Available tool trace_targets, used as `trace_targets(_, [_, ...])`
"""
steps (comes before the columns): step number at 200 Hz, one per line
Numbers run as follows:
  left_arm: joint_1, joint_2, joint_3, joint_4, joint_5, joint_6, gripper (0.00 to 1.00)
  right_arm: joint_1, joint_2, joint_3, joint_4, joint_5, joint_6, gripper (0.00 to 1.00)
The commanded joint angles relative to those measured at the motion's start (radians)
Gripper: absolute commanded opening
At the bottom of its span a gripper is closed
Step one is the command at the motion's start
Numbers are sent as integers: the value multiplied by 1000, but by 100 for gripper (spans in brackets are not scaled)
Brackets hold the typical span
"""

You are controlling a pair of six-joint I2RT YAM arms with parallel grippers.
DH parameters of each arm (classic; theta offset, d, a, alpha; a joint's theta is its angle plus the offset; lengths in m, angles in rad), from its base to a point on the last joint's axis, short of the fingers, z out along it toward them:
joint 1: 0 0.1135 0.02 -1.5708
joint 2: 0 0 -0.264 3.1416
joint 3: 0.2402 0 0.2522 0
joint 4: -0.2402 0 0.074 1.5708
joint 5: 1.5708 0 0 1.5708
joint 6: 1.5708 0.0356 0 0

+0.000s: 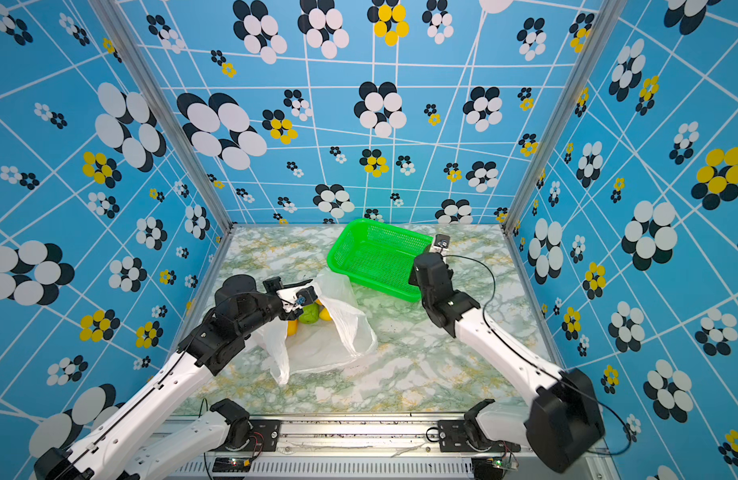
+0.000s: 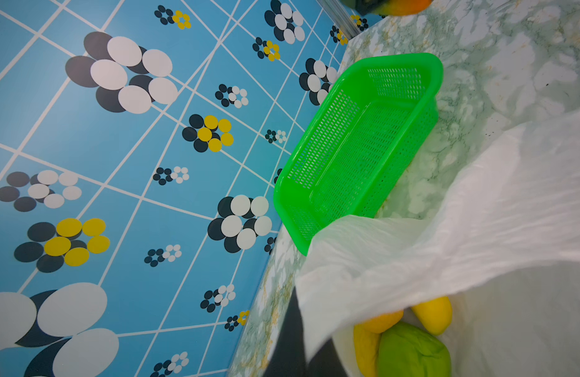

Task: Untie the knot of the plastic bag and take out the fruit
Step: 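Carry the papaya with the right gripper over the green basket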

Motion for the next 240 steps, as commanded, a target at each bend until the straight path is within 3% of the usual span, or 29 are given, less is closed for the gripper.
trace_targets(1, [6, -42, -14, 22, 35, 16, 0, -21, 129, 105, -128, -130, -9, 0])
trace_targets(37, [6, -48, -17, 20, 30, 21, 0, -105, 347, 255, -241, -254, 3, 0])
trace_targets(70, [25, -44, -8, 18, 53, 9, 0, -150, 470, 346, -367, -254, 59, 0])
trace_targets(104, [27, -67, -19, 39, 49, 3, 0, -154, 442, 308, -403, -176, 94, 0])
trace_targets(170, [35, -81, -26, 48, 63, -7, 0, -154, 363, 208, -413, -33, 149, 10])
trace_targets(194, [36, -67, -13, 25, 62, -4, 0, -154, 368, 214, -391, -82, 124, 23])
trace_targets(240, [35, -74, -22, 35, 69, 3, 0, -154, 444, 257, -412, -125, 114, 34])
